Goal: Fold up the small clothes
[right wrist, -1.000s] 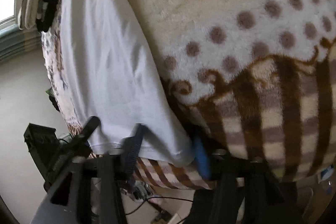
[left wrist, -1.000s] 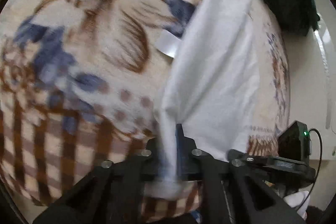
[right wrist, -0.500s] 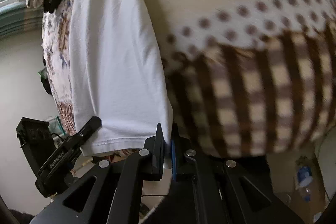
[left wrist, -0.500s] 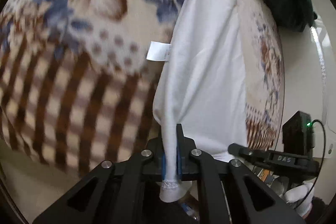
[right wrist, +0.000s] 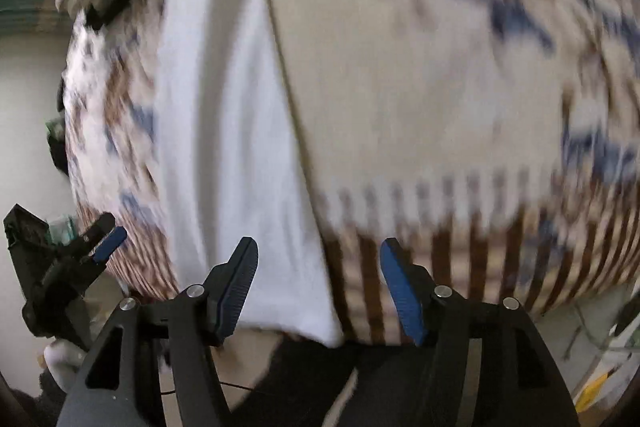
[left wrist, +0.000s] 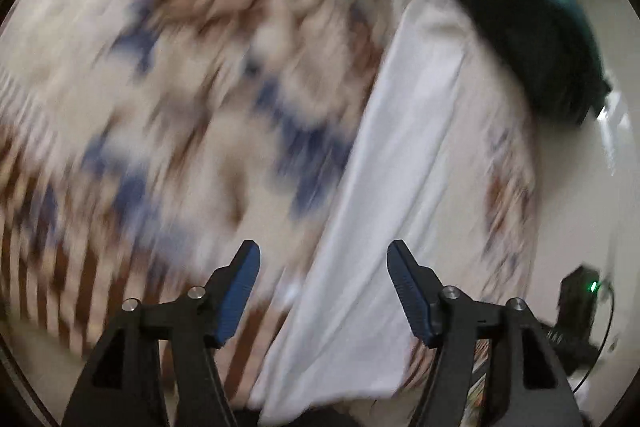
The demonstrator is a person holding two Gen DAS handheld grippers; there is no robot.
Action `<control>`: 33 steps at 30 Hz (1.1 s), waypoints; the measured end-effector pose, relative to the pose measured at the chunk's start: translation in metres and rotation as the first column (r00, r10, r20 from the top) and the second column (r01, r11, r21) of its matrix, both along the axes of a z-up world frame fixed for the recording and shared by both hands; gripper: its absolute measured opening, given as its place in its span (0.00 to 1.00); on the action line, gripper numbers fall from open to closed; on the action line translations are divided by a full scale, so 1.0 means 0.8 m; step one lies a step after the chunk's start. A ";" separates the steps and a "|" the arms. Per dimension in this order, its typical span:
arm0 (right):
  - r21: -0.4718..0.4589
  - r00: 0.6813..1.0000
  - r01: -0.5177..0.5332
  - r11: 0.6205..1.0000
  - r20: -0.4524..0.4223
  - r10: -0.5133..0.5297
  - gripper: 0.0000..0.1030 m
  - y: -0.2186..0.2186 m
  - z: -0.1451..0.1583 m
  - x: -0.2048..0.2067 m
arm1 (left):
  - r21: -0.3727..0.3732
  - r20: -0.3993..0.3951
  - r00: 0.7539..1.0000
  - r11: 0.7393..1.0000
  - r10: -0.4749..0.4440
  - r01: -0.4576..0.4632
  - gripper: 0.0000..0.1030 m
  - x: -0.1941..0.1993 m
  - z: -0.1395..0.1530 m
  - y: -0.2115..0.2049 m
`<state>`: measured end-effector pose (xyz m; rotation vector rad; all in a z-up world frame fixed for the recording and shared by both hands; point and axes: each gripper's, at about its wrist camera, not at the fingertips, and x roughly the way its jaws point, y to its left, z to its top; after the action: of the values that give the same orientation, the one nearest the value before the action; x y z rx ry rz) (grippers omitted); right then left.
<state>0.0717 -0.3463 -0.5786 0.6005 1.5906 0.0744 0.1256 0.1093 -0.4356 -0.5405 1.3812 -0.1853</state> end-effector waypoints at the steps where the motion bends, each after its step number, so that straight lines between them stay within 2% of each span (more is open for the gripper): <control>1: 0.001 0.999 0.019 1.000 0.040 -0.019 0.64 -0.003 0.011 0.025 | -0.011 0.036 0.999 1.000 0.004 -0.003 0.63 0.038 0.003 -0.007; 5: -0.016 0.987 0.068 0.998 0.144 -0.065 0.64 -0.015 0.025 0.118 | -0.009 0.138 0.990 1.000 -0.016 0.017 0.63 0.165 0.001 -0.040; 8: 0.015 0.974 0.109 0.994 0.200 -0.110 0.64 -0.026 0.012 0.205 | -0.022 0.153 0.987 0.999 -0.036 0.040 0.63 0.261 -0.022 -0.061; 11: 0.082 0.968 0.133 0.988 0.203 -0.147 0.64 -0.039 -0.015 0.290 | -0.016 0.128 0.990 0.998 -0.054 0.057 0.63 0.335 -0.061 -0.079; 13: 0.093 0.970 0.125 0.988 0.197 -0.141 0.64 -0.032 -0.037 0.338 | -0.016 0.095 0.995 0.999 -0.032 0.034 0.62 0.378 -0.093 -0.086; 15: 0.106 0.974 0.108 0.988 0.188 -0.126 0.64 -0.032 -0.057 0.386 | -0.058 0.098 0.995 0.998 -0.004 0.010 0.60 0.404 -0.115 -0.087; 16: 0.123 0.978 0.091 0.988 0.177 -0.112 0.64 -0.028 -0.067 0.407 | -0.073 0.110 0.994 0.997 0.007 0.001 0.55 0.412 -0.121 -0.087; 17: 0.139 0.980 0.079 0.987 0.173 -0.102 0.64 -0.026 -0.076 0.424 | -0.086 0.131 0.991 0.996 0.004 0.008 0.42 0.416 -0.124 -0.088; 18: 0.148 0.982 0.061 0.987 0.170 -0.087 0.64 -0.023 -0.082 0.438 | -0.055 0.141 0.990 0.998 -0.024 0.032 0.07 0.422 -0.128 -0.092; 20: 0.163 0.986 0.027 0.986 0.160 -0.053 0.63 -0.013 -0.103 0.462 | -0.010 0.147 0.988 0.998 -0.058 0.060 0.07 0.425 -0.130 -0.096; 21: 0.151 0.987 0.022 0.988 0.152 -0.045 0.60 -0.010 -0.109 0.466 | 0.012 0.147 0.987 0.998 -0.069 0.068 0.07 0.425 -0.130 -0.096; 22: 0.131 0.987 0.017 0.991 0.153 -0.038 0.39 -0.009 -0.113 0.469 | 0.026 0.152 0.985 0.996 -0.085 0.082 0.07 0.425 -0.129 -0.096; 23: 0.114 0.988 0.013 0.993 0.150 -0.030 0.25 -0.009 -0.117 0.473 | 0.037 0.153 0.984 0.995 -0.093 0.088 0.07 0.427 -0.128 -0.096; 29: 0.095 0.989 0.035 0.995 0.136 -0.048 0.24 -0.022 -0.118 0.474 | 0.101 0.145 0.982 0.989 -0.121 0.107 0.07 0.452 -0.130 -0.091; 32: 0.126 0.992 0.011 0.992 0.123 -0.027 0.29 -0.028 -0.107 0.471 | 0.016 0.142 0.985 0.996 -0.094 0.093 0.09 0.457 -0.120 -0.082; 33: 0.146 0.990 0.005 0.989 0.137 -0.025 0.32 -0.033 -0.098 0.468 | -0.007 0.141 0.987 0.997 -0.077 0.079 0.14 0.456 -0.116 -0.078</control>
<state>0.4462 -0.3726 -0.6571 0.7056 1.4535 0.2178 0.4901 0.0468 -0.5284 -0.4754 1.2655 -0.2903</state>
